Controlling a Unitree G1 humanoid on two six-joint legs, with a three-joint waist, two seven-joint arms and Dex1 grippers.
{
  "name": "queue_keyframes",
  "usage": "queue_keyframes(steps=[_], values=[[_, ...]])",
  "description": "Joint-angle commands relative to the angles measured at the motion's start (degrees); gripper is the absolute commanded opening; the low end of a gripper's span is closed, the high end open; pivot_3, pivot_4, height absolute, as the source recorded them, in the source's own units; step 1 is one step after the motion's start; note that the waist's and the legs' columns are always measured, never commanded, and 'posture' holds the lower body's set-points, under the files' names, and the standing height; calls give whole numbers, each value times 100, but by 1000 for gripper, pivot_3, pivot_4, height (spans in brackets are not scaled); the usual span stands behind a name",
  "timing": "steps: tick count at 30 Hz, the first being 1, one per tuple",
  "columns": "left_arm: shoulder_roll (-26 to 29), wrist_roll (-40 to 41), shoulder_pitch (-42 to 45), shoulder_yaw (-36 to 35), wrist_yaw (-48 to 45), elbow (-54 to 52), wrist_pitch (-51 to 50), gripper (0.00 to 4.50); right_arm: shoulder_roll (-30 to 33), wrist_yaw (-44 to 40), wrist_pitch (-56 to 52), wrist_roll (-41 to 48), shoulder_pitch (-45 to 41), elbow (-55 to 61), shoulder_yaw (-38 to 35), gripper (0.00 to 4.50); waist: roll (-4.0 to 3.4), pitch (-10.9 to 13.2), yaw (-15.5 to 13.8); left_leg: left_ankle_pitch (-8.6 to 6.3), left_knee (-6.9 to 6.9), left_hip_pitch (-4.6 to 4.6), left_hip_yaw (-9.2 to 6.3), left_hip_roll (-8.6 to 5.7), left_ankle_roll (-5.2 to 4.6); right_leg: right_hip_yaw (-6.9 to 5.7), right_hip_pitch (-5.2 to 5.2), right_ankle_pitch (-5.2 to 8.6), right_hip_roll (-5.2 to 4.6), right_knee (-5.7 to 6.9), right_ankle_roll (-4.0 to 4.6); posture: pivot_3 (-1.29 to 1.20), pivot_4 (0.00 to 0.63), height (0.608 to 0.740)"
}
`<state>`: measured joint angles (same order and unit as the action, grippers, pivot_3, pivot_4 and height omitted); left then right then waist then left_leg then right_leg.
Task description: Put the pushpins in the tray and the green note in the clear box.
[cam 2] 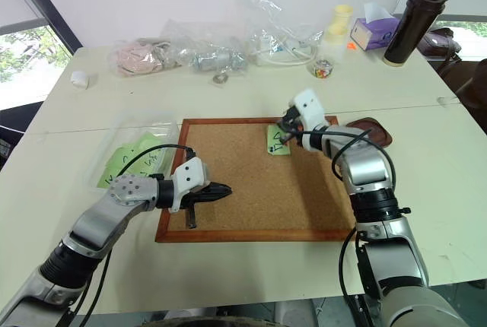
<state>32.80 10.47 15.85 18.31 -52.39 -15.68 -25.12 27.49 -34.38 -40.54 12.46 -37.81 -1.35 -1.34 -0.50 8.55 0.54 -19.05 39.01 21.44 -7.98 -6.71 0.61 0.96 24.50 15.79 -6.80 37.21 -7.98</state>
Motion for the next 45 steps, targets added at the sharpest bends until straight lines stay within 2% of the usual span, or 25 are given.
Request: queue_keyframes(steps=[1,7,13,18,24,27,31,32,33,34,41,45], values=[[-7,-71,-135,161,-103,186,128,0,80,196,-319,279,-63,554,-471,51,0,0,2,0,0,-1,0,0,0,0,-1,0,0,0,0,0,150,740],[-57,-119,-251,214,-113,376,397,0,354,516,-479,358,329,708,-1159,51,0,0,-21,0,1,-2,0,-2,-1,2,-5,0,-2,-1,0,0,150,740],[-59,-162,-277,236,-139,491,578,0,1065,693,-39,157,1024,4,-1792,51,0,-1,-80,-1,-1,-3,4,-4,-2,2,-4,0,-3,-3,0,0,150,740],[-77,-190,-236,289,-161,512,613,0,1290,341,588,65,1443,-733,-1685,51,-2,-2,-78,-1,-1,-9,10,-1,-2,7,-9,0,-1,-2,0,0,150,740],[-58,-163,-230,286,-160,385,519,0,1257,199,959,148,1360,-1290,-1704,51,-2,-2,-81,-1,0,-9,14,-1,-2,10,-9,0,-1,-1,0,0,150,740],[-39,-154,-275,269,-143,283,471,0,1244,187,1063,146,1327,-1459,-1669,869,-2,-2,-81,-1,1,-10,14,-1,-2,10,-9,0,-1,-2,0,0,150,740],[-30,-131,-309,238,-112,147,358,0,1242,196,1093,145,1316,-1493,-1621,2866,-2,-2,-80,-1,0,-9,14,-1,-2,10,-9,0,-1,-2,0,0,150,740],[-31,-123,-302,230,-104,115,316,0,1242,199,1092,149,1310,-1497,-1617,3523,-2,-2,-81,-1,0,-9,14,-1,-2,10,-9,0,-1,-2,0,0,150,740],[-32,-112,-281,221,-101,88,270,0,1243,201,1094,151,1301,-1510,-1616,3859,-2,-2,-82,-1,0,-9,14,-1,-2,10,-9,0,-1,-2,0,0,150,740],[-38,-96,-226,204,-101,73,201,0,1247,216,1130,134,1278,-1586,-1616,4388,-2,-2,-82,-1,0,-9,14,-1,-2,10,-9,0,-1,-2,0,0,150,740],[-94,-80,-49,191,-92,58,0,0,1256,230,1239,165,1104,-1737,-1605,4388,-2,-2,-108,-1,2,-8,14,-2,-2,10,-9,0,-1,-2,0,0,150,740],[-85,-92,-146,170,-76,51,46,0,1295,-256,613,718,1195,-255,-1440,4388,-5,-3,-111,-1,3,-7,14,-2,-2,11,-7,0,-2,-2,0,0,150,740]])
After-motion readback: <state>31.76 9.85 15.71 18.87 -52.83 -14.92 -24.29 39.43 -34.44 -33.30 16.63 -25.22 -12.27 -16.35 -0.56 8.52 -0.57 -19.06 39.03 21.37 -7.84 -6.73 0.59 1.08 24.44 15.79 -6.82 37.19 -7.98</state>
